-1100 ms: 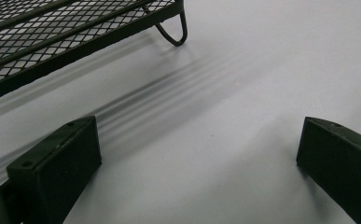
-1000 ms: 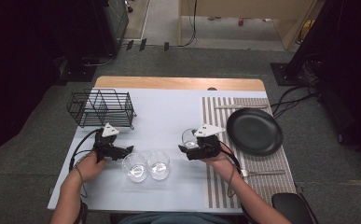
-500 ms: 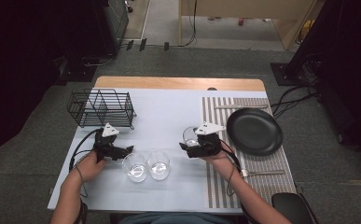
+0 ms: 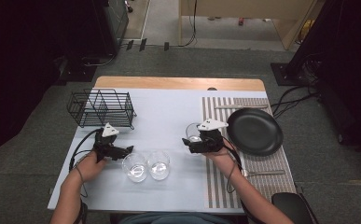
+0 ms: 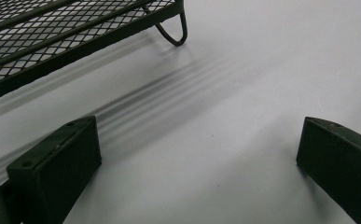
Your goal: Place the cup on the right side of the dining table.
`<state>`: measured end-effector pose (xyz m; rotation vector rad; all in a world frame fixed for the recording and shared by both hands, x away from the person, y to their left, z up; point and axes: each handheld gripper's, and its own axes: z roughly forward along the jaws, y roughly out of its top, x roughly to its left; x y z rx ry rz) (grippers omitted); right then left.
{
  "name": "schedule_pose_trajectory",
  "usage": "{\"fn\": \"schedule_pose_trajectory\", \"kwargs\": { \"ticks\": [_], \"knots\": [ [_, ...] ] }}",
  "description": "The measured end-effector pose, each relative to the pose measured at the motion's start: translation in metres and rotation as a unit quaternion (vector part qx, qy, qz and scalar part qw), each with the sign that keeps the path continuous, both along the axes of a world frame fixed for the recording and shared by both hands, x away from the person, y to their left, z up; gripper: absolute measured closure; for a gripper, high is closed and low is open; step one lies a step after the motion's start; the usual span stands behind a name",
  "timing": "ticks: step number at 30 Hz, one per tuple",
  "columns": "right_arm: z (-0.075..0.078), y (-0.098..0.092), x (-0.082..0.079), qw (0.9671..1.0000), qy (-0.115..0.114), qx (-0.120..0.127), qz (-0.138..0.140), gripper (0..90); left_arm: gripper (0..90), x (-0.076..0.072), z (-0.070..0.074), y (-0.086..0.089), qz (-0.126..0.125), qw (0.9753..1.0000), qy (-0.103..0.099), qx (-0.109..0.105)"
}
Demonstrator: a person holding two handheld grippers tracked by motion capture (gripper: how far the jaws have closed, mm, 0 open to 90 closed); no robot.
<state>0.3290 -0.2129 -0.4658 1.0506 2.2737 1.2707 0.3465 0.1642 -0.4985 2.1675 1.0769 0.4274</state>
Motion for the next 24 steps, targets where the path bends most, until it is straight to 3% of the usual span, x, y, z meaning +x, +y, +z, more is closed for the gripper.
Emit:
{"fn": "schedule_pose_trajectory", "kwargs": {
  "ticks": [24],
  "knots": [
    [0.0012,-0.0031,0.0081,0.9999,0.008,-0.009,-0.009,19.4,0.0,-0.0001,0.0000,0.0000,0.000,1.0000,0.000,0.000]
  ]
}}
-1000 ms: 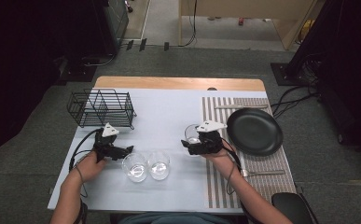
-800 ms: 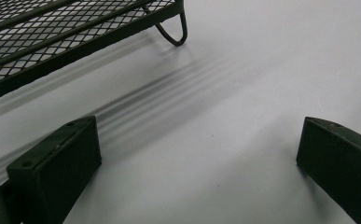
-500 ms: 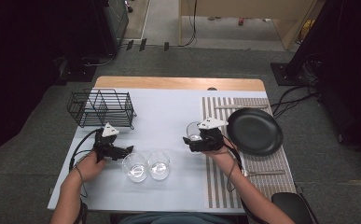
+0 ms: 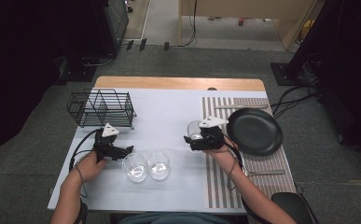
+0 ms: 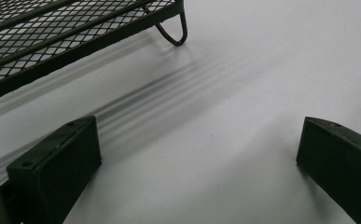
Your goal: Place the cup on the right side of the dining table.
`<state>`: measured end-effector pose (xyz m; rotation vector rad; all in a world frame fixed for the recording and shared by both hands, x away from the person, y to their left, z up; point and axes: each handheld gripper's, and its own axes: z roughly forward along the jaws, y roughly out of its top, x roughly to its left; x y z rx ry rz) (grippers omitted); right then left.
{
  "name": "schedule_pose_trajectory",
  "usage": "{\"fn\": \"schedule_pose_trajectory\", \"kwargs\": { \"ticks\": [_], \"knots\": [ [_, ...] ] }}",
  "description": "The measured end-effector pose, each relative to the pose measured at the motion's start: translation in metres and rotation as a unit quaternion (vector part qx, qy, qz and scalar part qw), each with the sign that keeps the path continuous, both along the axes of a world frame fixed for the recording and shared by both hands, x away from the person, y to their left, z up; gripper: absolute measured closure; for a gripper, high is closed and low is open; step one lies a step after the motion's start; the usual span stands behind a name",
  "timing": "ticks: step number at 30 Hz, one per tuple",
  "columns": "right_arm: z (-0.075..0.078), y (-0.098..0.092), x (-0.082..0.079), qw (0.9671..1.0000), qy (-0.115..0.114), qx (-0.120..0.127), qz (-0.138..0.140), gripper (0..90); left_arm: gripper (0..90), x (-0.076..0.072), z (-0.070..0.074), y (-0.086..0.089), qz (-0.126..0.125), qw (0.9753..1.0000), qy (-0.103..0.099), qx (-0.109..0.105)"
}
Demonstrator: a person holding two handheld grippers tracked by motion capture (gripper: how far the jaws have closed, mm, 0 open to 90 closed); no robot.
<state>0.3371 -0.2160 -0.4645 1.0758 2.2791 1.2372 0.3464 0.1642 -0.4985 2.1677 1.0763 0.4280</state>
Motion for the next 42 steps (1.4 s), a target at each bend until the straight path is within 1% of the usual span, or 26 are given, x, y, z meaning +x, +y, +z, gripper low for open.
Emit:
{"fn": "schedule_pose_trajectory", "kwargs": {
  "ticks": [5,14,30,38,42],
  "knots": [
    [0.001,-0.001,0.004,1.0000,-0.002,-0.001,-0.001,19.4,0.0,0.000,0.000,0.000,0.000,1.0000,0.000,0.000],
    [0.003,-0.003,0.011,1.0000,-0.003,0.005,-0.004,19.4,0.0,0.000,0.000,0.000,0.000,1.0000,0.000,0.000],
    [0.002,-0.005,0.024,0.9999,0.000,0.007,-0.009,19.5,0.0,0.000,0.000,0.000,0.000,1.0000,0.000,0.000],
    [0.001,-0.009,0.031,0.9998,0.005,0.010,-0.019,19.4,0.0,0.000,0.000,0.000,0.000,1.0000,0.000,0.000],
    [0.002,-0.009,0.034,0.9998,0.005,0.008,-0.019,19.4,0.0,0.000,0.000,0.000,0.000,1.0000,0.000,0.000]
  ]
}}
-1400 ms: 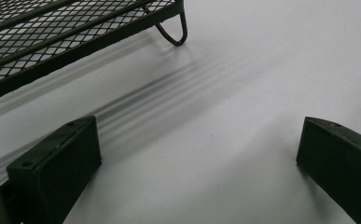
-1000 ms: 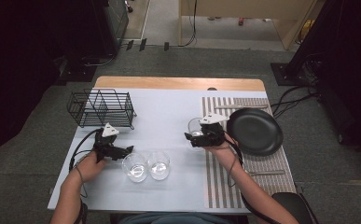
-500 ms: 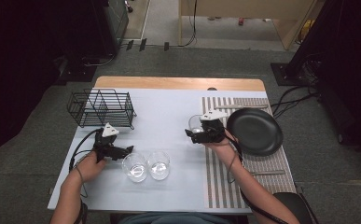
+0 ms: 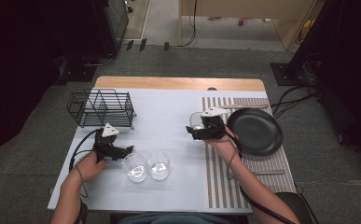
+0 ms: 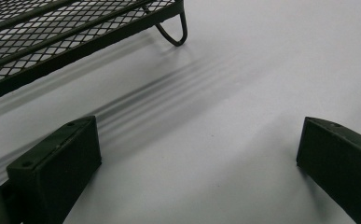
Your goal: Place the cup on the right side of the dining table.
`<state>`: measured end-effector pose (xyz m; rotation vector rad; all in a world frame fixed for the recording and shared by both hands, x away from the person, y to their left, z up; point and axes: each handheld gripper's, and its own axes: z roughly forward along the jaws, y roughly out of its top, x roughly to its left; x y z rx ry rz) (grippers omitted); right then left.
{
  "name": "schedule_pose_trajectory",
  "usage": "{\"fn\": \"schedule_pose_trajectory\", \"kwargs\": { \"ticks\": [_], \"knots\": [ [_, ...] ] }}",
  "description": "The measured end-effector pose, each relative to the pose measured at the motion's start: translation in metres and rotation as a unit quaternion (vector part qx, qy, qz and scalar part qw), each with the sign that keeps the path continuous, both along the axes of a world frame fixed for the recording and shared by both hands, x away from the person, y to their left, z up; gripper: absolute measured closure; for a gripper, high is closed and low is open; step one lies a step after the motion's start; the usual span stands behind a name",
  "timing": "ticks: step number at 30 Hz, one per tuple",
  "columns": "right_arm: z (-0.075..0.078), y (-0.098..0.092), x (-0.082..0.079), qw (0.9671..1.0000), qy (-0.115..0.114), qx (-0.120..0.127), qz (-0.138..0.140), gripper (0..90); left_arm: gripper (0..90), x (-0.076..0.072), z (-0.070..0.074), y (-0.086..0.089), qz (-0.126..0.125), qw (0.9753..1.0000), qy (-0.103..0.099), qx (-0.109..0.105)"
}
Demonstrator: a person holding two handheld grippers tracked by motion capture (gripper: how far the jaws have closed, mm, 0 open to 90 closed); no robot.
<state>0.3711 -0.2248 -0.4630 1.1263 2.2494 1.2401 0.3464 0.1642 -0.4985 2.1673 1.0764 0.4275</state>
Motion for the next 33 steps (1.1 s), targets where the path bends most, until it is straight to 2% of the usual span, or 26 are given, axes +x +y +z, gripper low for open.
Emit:
{"fn": "schedule_pose_trajectory", "kwargs": {
  "ticks": [19,33],
  "knots": [
    [0.001,-0.003,0.011,0.9999,0.009,0.005,-0.008,19.5,0.0,0.000,0.000,0.000,0.000,1.0000,0.000,0.000],
    [0.001,-0.012,0.019,0.9996,0.000,-0.004,-0.029,19.4,0.0,0.000,0.000,0.000,0.000,1.0000,0.000,-0.001]
  ]
}}
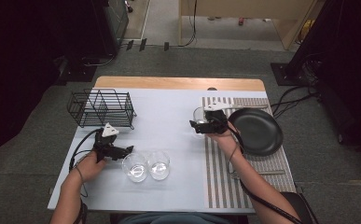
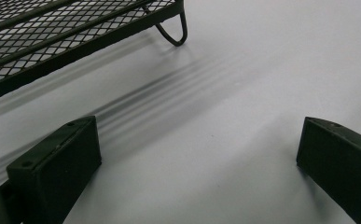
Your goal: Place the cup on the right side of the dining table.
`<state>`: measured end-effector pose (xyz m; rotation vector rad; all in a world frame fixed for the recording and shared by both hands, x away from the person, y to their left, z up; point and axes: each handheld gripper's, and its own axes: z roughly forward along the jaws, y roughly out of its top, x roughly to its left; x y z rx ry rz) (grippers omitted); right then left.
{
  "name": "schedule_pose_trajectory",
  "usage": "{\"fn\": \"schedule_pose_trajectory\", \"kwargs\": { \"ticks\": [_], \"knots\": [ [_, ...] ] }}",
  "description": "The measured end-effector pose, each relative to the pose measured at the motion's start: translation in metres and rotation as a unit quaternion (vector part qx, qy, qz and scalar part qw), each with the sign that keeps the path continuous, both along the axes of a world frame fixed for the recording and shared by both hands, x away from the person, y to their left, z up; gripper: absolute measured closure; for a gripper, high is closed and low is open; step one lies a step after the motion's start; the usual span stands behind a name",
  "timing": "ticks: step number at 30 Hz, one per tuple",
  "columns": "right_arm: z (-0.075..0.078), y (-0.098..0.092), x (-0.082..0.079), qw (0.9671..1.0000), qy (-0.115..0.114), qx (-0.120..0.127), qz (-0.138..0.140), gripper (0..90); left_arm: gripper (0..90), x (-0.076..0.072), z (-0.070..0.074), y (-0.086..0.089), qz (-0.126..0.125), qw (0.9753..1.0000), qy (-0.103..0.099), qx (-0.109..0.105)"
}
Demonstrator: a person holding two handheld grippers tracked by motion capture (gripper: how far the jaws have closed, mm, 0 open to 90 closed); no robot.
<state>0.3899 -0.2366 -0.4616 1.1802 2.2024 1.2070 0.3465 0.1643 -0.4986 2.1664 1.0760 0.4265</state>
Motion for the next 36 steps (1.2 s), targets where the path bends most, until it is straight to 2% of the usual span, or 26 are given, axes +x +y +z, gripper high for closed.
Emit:
{"fn": "schedule_pose_trajectory", "kwargs": {
  "ticks": [36],
  "knots": [
    [0.005,-0.020,0.016,0.9995,0.002,0.012,-0.028,19.4,0.0,0.000,0.000,0.000,0.000,1.0000,0.000,0.000]
  ]
}}
